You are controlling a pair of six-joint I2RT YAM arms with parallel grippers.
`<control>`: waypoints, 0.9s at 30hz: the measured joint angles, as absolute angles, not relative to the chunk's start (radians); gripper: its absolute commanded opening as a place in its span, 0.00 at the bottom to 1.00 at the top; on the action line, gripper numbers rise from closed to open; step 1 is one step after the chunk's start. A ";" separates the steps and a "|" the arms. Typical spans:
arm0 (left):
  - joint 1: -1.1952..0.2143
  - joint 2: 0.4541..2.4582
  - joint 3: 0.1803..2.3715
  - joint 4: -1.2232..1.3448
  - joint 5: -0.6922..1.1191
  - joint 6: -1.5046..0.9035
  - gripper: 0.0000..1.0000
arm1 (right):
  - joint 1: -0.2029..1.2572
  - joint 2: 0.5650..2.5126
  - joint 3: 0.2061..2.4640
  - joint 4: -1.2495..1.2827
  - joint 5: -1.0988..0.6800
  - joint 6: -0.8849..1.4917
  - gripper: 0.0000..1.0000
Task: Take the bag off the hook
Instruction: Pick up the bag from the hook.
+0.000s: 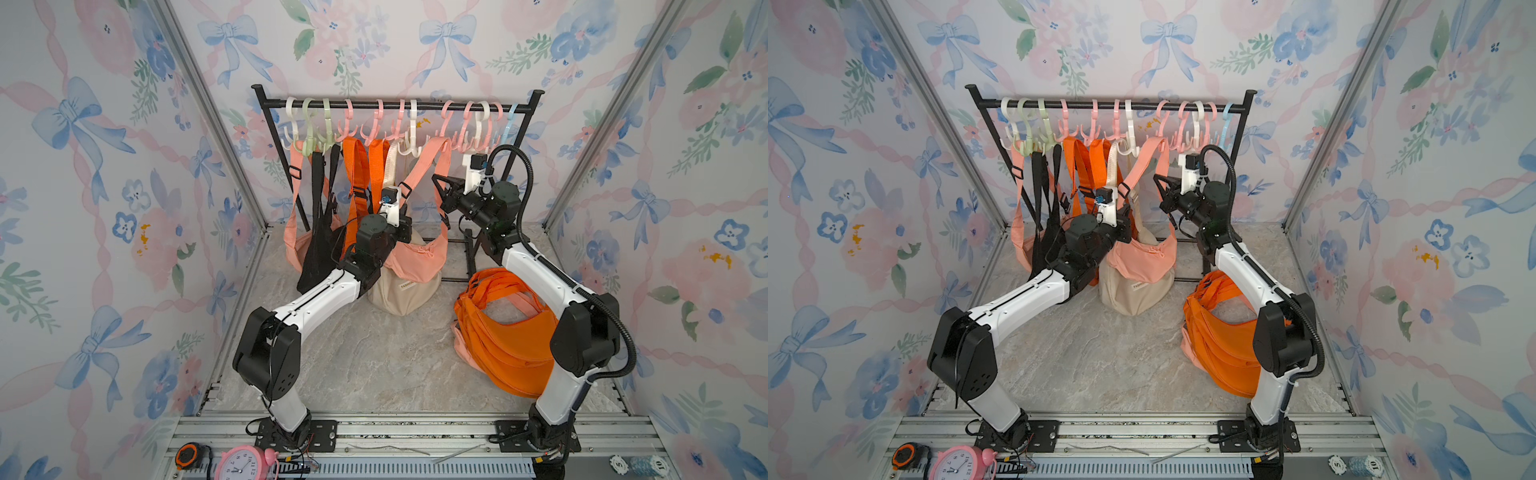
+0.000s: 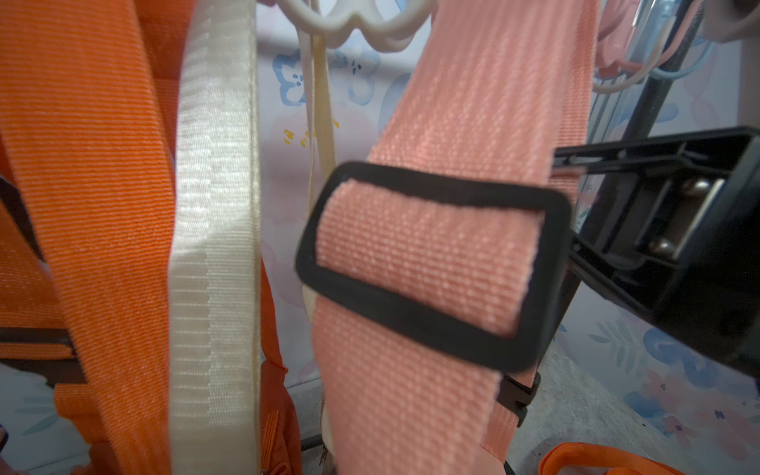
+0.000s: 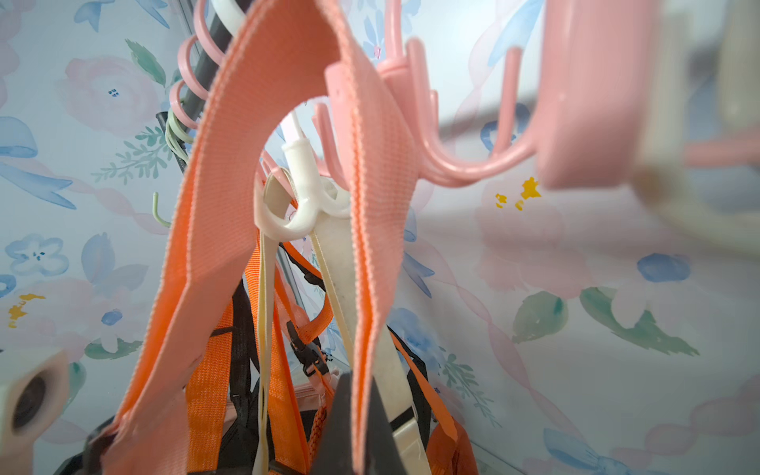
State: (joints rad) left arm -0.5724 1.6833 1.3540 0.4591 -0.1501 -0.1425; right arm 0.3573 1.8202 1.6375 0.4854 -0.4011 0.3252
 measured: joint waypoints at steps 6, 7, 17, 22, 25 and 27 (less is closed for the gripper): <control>-0.572 1.683 1.388 0.461 -0.121 -0.143 0.00 | 0.363 1.792 1.637 0.477 -0.384 0.305 0.00; -0.572 1.683 1.394 0.462 -0.117 -0.143 0.00 | 0.363 1.789 1.637 0.475 -0.384 0.302 0.00; -0.572 1.683 1.423 0.470 -0.090 -0.143 0.00 | 0.364 1.749 1.637 0.431 -0.373 0.276 0.00; -0.573 1.677 1.423 0.466 -0.085 -0.142 0.00 | 0.367 1.704 1.637 0.404 -0.363 0.257 0.00; -0.574 1.654 1.422 0.462 -0.083 -0.142 0.00 | 0.374 1.663 1.628 0.390 -0.358 0.242 0.00; -0.577 1.631 1.419 0.464 -0.080 -0.142 0.00 | 0.380 1.627 1.617 0.383 -0.355 0.234 0.00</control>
State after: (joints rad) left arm -0.5766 1.6314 1.4189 0.4637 -0.0799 -0.1425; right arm 0.3798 1.6268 1.6169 0.3828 -0.3550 0.2340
